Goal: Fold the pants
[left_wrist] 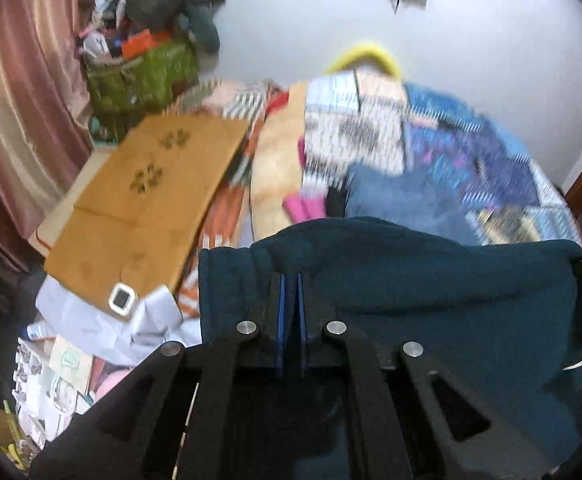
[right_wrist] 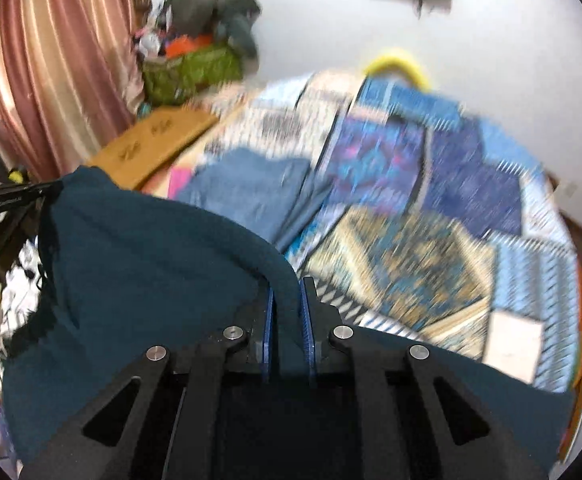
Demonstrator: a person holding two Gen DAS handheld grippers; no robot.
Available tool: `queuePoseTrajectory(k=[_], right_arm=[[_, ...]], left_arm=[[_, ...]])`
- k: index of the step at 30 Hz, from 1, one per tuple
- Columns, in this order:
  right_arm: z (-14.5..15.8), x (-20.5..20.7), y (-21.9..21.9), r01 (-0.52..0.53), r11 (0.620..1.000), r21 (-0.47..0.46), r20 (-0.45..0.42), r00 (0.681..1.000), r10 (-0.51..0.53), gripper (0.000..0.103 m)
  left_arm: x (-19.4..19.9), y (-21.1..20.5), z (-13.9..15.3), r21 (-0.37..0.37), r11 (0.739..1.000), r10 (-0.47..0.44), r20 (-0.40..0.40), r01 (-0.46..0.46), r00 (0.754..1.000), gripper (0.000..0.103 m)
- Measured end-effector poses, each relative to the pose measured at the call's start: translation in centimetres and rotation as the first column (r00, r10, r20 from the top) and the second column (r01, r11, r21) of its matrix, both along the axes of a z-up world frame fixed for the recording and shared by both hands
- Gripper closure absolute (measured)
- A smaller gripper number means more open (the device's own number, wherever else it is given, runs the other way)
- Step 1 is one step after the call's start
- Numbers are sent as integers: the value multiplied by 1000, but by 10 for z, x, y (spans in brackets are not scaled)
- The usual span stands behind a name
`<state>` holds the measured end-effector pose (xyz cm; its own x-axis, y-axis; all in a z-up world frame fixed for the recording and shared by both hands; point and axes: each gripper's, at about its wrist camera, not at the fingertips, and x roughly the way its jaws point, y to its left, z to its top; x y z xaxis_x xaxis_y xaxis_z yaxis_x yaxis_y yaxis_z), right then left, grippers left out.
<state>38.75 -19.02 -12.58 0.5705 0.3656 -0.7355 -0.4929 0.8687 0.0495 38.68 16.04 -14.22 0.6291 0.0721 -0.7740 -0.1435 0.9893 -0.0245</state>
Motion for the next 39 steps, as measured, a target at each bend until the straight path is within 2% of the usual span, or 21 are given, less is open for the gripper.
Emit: queuePoseTrajectory(k=[3, 7, 13, 22, 23, 25, 27, 29, 31, 34, 36, 38, 39], right_arm=[[19, -12, -2, 0, 1000, -7, 52, 999, 0, 92], [22, -34, -9, -20, 1000, -3, 43, 999, 20, 92], [15, -89, -11, -62, 998, -18, 40, 997, 63, 92], [-6, -154, -15, -93, 995, -25, 27, 995, 93, 93], [-8, -160, -15, -91, 996, -23, 23, 996, 91, 93], [-15, -172, -17, -89, 996, -22, 10, 996, 89, 93], [-22, -182, -17, -88, 996, -19, -3, 996, 88, 93], [-30, -190, -18, -81, 996, -21, -10, 997, 81, 93], [-40, -195, -19, -75, 997, -28, -19, 997, 75, 93], [-50, -203, -20, -58, 998, -27, -20, 998, 58, 93], [-54, -207, -20, -50, 998, -23, -12, 999, 49, 93], [-57, -210, -20, -41, 999, -21, -6, 999, 41, 93], [-58, -210, -20, -35, 999, -17, -5, 999, 35, 93]], left_arm=[[-11, -7, 18, 20, 1000, -17, 38, 16, 999, 98], [-31, -12, 21, 15, 999, -30, 39, 30, 999, 98], [-73, -10, 3, -26, 999, -34, -2, 34, 999, 98], [-135, -15, -20, -34, 999, -27, -73, 25, 997, 96], [-140, -16, -21, -41, 999, -32, -78, 29, 996, 93], [-151, -17, -23, -63, 998, -36, -85, 31, 996, 79], [-159, -19, -27, -84, 996, -34, -94, 27, 995, 44], [-166, -19, -32, -88, 996, -21, -92, 13, 996, 32], [-168, -18, -40, -77, 997, 5, -116, -14, 993, 27], [-166, -6, -59, -130, 987, 64, -189, -89, 980, 16], [-165, 6, -75, -207, 964, 114, -247, -167, 962, 13], [-164, 13, -89, -287, 934, 125, -292, -211, 948, 13], [-162, 18, -98, -341, 908, 131, -318, -243, 939, 13]])
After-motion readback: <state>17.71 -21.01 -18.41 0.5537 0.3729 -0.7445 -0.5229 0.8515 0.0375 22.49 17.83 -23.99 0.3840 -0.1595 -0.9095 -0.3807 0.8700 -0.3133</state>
